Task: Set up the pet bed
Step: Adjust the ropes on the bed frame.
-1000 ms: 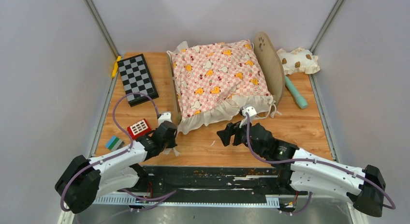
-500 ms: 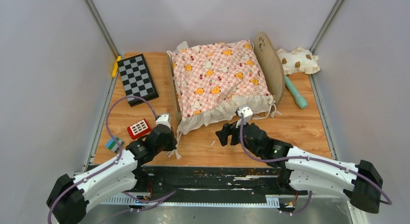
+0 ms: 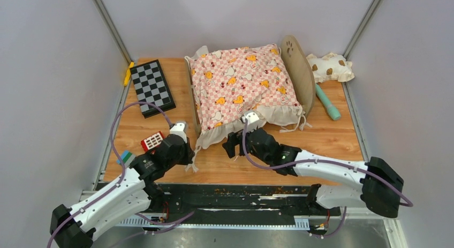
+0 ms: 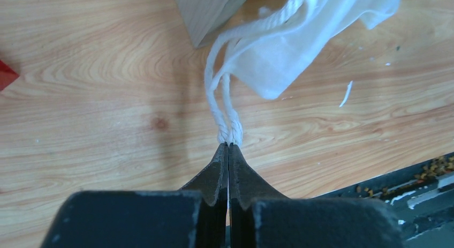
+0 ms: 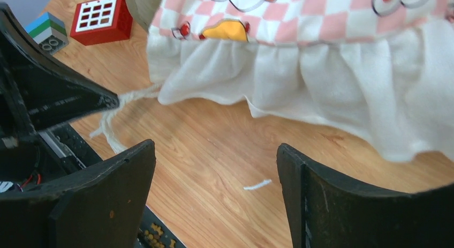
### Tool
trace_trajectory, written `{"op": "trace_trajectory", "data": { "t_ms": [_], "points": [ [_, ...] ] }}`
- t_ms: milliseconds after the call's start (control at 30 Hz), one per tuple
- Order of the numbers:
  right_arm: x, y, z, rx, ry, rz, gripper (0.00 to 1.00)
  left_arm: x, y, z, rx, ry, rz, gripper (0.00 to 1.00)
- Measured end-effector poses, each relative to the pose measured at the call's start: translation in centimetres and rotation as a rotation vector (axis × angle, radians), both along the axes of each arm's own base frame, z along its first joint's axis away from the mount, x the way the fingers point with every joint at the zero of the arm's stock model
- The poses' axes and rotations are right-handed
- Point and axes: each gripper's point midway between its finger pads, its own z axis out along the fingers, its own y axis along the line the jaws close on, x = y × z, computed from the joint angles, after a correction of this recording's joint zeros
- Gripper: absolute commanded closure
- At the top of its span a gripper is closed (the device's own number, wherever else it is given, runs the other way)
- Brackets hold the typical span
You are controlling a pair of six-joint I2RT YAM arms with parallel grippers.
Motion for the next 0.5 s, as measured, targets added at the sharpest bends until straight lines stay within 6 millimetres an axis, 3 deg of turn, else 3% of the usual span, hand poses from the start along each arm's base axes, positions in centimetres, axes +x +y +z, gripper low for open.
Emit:
{"op": "trace_trajectory", "data": {
  "t_ms": [300,400,500],
  "points": [
    [3.3,6.3,2.4,0.037,0.016,-0.031,0.17,-0.2,0.8,-1.0,0.046,0.029,0.018,1.00],
    [3.6,7.5,1.0,0.041,0.069,-0.059,0.20,-0.2,0.9,-0.9,0.046,0.023,0.027,1.00],
    [3.5,8.0,-1.6,0.010,0.141,-0.089,0.21,-0.1,1.1,-0.7,0.044,0.014,0.033,1.00]
  ]
}}
